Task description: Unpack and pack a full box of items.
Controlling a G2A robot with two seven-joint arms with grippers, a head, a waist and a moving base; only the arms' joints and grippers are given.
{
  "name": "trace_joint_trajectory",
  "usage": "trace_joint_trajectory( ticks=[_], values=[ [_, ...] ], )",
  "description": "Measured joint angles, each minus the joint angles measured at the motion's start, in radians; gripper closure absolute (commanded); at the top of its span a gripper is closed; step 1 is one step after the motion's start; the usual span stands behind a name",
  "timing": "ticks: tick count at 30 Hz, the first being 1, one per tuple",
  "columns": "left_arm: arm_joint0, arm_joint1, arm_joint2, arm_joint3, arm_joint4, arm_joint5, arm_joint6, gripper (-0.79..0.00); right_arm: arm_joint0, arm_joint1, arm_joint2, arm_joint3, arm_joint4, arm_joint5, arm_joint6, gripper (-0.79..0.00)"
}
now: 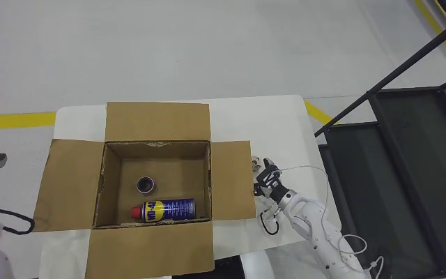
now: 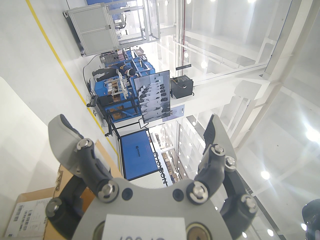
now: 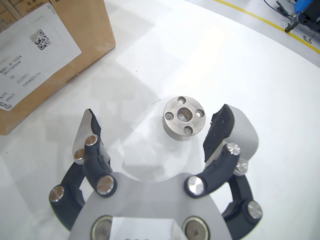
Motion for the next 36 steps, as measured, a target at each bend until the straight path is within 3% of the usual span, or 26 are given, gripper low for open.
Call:
trace_joint_trajectory(
  ticks=[13, 24, 29, 32, 36],
  values=[
    [0.0, 0.0, 0.0, 0.0, 0.0, 0.0, 0.0, -0.785, 0.081, -0.008, -0.041, 0.099, 0.068, 0.05, 0.029, -0.779],
    [0.0, 0.0, 0.0, 0.0, 0.0, 0.0, 0.0, -0.785, 0.11, -0.009, -0.061, 0.138, 0.079, 0.076, 0.039, -0.674],
    [0.0, 0.0, 0.0, 0.0, 0.0, 0.0, 0.0, -0.785, 0.113, -0.008, -0.063, 0.139, 0.079, 0.083, 0.049, -0.665],
    [0.0, 0.0, 0.0, 0.0, 0.0, 0.0, 0.0, -0.785, 0.116, -0.007, -0.064, 0.141, 0.08, 0.088, 0.061, -0.628],
    [0.0, 0.0, 0.0, 0.0, 0.0, 0.0, 0.0, -0.785, 0.119, -0.006, -0.067, 0.141, 0.083, 0.091, 0.066, -0.462]
  ],
)
